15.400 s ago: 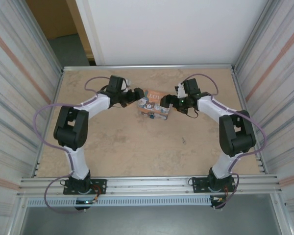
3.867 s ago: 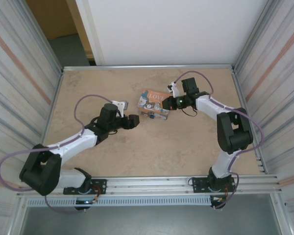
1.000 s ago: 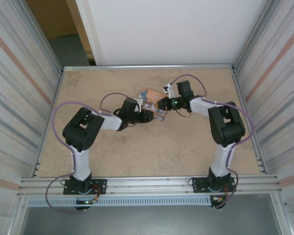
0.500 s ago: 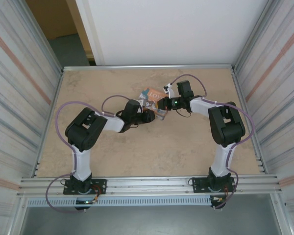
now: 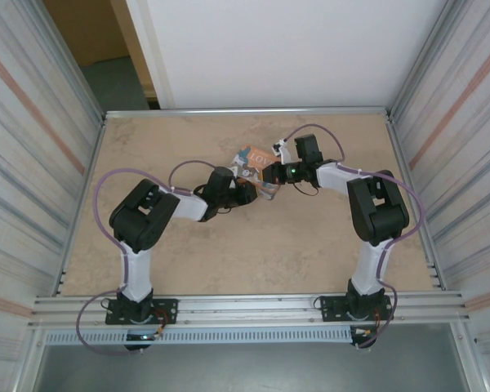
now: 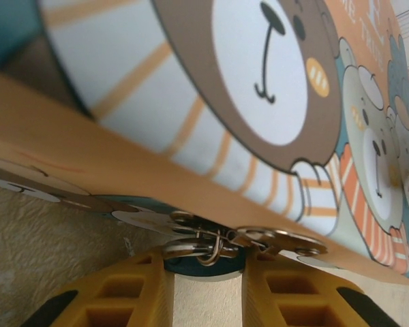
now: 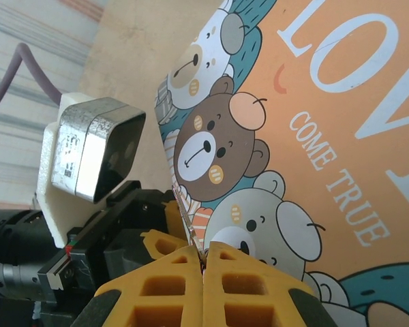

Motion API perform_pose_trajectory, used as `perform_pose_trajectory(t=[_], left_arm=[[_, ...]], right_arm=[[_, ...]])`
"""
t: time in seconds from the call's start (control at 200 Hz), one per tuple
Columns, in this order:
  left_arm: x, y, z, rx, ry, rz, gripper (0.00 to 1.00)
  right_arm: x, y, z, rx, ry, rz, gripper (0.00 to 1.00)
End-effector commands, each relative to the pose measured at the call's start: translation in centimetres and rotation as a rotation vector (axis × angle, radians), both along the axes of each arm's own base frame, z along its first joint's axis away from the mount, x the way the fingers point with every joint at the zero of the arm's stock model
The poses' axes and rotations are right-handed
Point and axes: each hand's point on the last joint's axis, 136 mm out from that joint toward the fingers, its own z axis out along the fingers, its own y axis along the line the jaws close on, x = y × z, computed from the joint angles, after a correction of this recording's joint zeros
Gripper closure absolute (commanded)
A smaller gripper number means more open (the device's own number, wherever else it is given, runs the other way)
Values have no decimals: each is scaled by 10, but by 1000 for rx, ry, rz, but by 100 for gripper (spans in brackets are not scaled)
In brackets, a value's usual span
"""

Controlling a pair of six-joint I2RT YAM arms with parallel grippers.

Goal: Unlock a padlock with a key

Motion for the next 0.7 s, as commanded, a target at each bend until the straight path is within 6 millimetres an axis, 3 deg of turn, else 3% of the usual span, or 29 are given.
perform_pose_trajectory(t=[0.0, 0.15, 0.286, 0.511, 0.691], left_arm=[[-1, -4, 17, -34, -32, -10, 76], [-7, -7, 27, -56, -8, -33, 77], [-13, -4, 30, -65, 55, -12, 80], [-20, -6, 39, -103, 124, -8, 82], [-23, -3, 47, -111, 135, 7, 84]], right_arm=[[-14, -3, 13, 3, 21, 5, 100], [-18, -11, 32, -6, -40, 9, 100], [-33, -20, 38, -44, -79, 22, 100], [-74, -29, 31, -166, -131, 76, 100], [-107, -30, 13, -271, -162, 105, 100]])
